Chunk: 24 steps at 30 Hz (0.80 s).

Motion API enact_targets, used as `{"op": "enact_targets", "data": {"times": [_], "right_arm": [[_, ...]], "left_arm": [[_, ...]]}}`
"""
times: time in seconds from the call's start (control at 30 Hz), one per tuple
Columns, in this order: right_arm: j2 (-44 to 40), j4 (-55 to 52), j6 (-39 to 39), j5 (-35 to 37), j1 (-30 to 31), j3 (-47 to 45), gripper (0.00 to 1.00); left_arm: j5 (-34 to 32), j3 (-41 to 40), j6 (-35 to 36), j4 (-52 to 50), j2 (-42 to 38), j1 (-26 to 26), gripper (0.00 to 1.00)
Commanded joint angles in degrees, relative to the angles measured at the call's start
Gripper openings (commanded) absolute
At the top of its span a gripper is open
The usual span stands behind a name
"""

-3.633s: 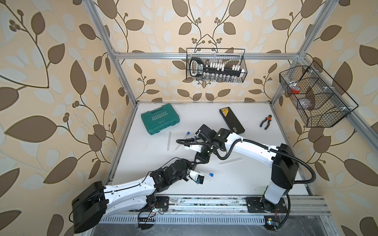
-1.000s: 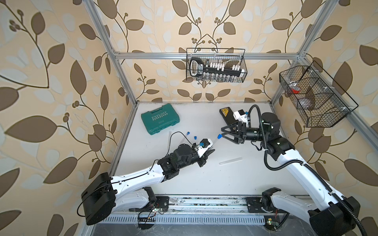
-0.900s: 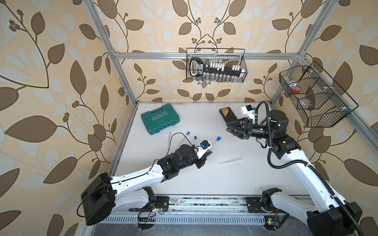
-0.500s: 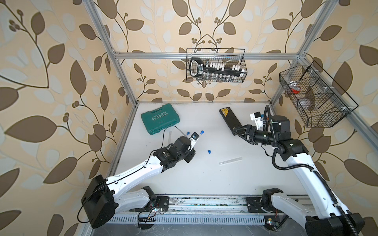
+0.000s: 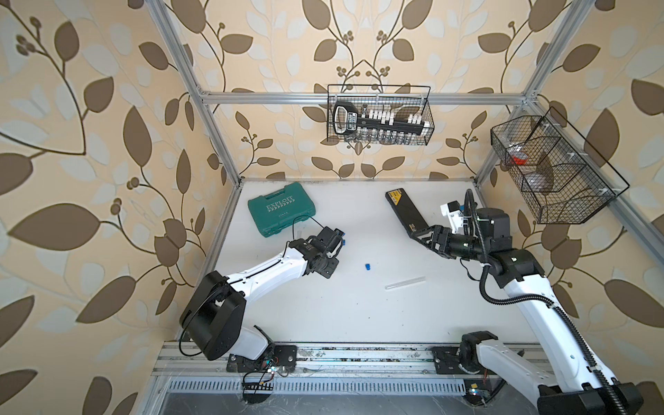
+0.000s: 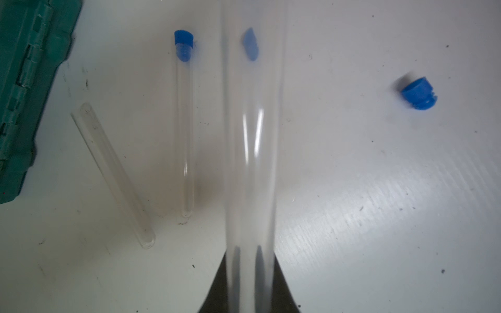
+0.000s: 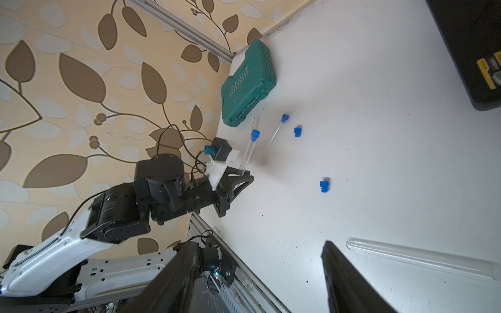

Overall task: Insert stoppers into test tubes
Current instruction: Place the test tube at the center of the board.

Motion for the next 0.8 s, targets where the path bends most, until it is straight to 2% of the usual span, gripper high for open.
{"op": "enact_targets", "data": {"times": [0.0,0.13,0.23,0.47,0.77], "right_arm": [[-1.3,-0.65,-1.02,-0.05,-0.06,-1.66,0.71],[-1.26,-0.39,-0.93,-1.67,-0.09,-1.85,0.69],[-1.43,-0.44,-0.93,-2.39,-0.11,-1.9,0.69],[-1.61,-1.0,-1.87,-2.99,-0.1,-1.74,0.68],[-1.87,-2.28,-3.08,-2.41,-0.07,-1.23,0.67]], "left_arm": [[3.87,2.66,-0.11,-0.68,2.64,1.44,0.0],[8.24,4.96,-0.79,-1.11,6.81,3.87,0.0],[9.18,6.6,-1.23,-1.19,9.19,4.61,0.03],[7.63,9.7,-2.19,-2.33,14.93,5.56,0.06],[4.54,10.89,-3.65,-1.63,18.05,6.01,0.09]]}}
